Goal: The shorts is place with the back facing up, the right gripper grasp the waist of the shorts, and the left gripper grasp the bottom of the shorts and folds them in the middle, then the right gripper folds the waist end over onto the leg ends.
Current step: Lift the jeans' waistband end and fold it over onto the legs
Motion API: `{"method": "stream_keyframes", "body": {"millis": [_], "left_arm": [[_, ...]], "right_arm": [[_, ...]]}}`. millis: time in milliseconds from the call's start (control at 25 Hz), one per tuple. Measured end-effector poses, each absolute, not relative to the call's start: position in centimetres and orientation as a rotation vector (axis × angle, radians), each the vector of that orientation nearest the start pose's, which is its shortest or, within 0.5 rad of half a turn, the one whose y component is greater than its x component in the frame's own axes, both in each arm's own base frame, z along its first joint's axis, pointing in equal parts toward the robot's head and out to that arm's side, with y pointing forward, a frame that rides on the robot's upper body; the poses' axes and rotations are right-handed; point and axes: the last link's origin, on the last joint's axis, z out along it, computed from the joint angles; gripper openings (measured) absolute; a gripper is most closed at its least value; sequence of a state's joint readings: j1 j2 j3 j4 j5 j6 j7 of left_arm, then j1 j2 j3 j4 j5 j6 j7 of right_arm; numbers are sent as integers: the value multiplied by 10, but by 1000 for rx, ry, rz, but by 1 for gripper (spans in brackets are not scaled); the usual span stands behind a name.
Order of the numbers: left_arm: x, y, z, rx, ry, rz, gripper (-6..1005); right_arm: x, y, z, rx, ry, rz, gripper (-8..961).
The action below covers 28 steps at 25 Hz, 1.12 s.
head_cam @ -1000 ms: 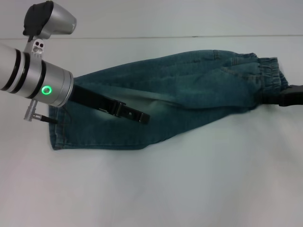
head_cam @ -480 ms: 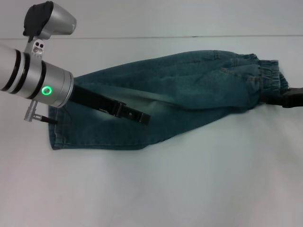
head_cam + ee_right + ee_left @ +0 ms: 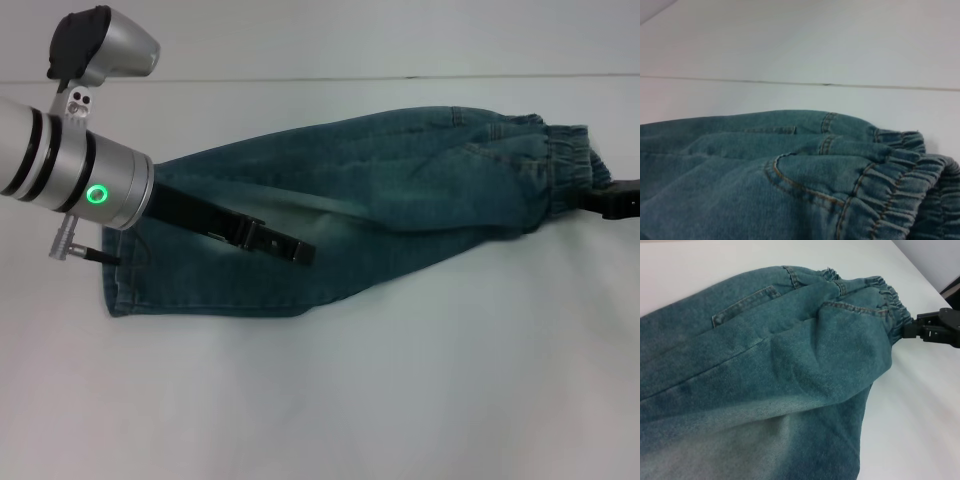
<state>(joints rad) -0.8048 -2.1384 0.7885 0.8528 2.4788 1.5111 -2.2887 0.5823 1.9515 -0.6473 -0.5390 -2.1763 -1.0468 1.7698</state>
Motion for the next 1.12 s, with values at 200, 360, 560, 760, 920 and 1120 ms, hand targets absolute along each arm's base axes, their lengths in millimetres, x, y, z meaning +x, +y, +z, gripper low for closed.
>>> {"method": "stream_keyframes", "body": {"millis": [200,360,560,760,920,1120], "left_arm": [[-193,383,-20,-2686,-1328,-86,939],[-194,382,-20,-2686,-1328,-83,939],[-194,382,-20,-2692,-1326,-80,939],[-194,381,-20,-2695,-1329,-78,939],[-194,381,-20,-2696,-1330,-81,938],[-198,378,-21,-2693,-1343,-83,939]], "right_arm": [[342,387,45,-2191,1141,278,246],[342,388,45,-2186,1141,276,223],[344,389,46,-2170,1152,275,121],[344,389,46,-2171,1151,270,56],[342,388,46,-2185,1143,281,53],[342,383,46,-2189,1161,324,48]]}}
